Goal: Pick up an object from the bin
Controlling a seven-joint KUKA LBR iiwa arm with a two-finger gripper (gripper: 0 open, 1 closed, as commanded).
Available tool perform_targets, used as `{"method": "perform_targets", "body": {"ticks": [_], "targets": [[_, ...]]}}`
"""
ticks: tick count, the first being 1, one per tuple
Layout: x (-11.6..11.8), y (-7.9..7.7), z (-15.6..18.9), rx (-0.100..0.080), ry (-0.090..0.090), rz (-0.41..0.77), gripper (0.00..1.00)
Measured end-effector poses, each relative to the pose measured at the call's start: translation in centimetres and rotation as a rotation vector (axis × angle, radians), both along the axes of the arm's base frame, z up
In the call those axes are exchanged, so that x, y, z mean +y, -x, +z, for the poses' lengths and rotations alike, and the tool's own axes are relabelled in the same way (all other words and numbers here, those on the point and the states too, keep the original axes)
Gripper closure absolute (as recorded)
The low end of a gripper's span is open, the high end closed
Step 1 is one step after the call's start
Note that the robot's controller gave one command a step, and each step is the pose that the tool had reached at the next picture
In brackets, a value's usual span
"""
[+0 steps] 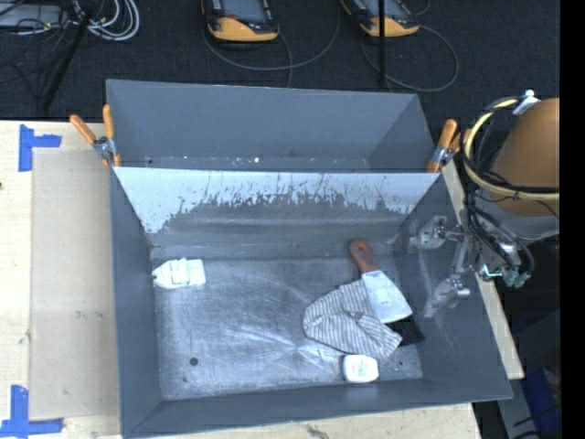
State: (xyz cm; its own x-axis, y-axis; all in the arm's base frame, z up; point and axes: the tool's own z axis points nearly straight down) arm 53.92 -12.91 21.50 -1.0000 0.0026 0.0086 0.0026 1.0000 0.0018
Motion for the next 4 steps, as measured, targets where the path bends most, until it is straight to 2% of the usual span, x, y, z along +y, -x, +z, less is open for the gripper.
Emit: {"method": "perform_targets", "body": {"ticks": [1, 2, 3, 4], "targets": [[0.1, -0.2, 0.4, -0.008, 0.001, 0.004, 0.00], [2.1, -1.2, -3.7, -0.011, 0.002, 0.116, 0.00], [5.1, -3.3, -5.9, -0.010, -0.001, 0.429, 0.00], [6.9, -3.4, -10.4, -0.009, 0.000, 0.345, 0.00]]}}
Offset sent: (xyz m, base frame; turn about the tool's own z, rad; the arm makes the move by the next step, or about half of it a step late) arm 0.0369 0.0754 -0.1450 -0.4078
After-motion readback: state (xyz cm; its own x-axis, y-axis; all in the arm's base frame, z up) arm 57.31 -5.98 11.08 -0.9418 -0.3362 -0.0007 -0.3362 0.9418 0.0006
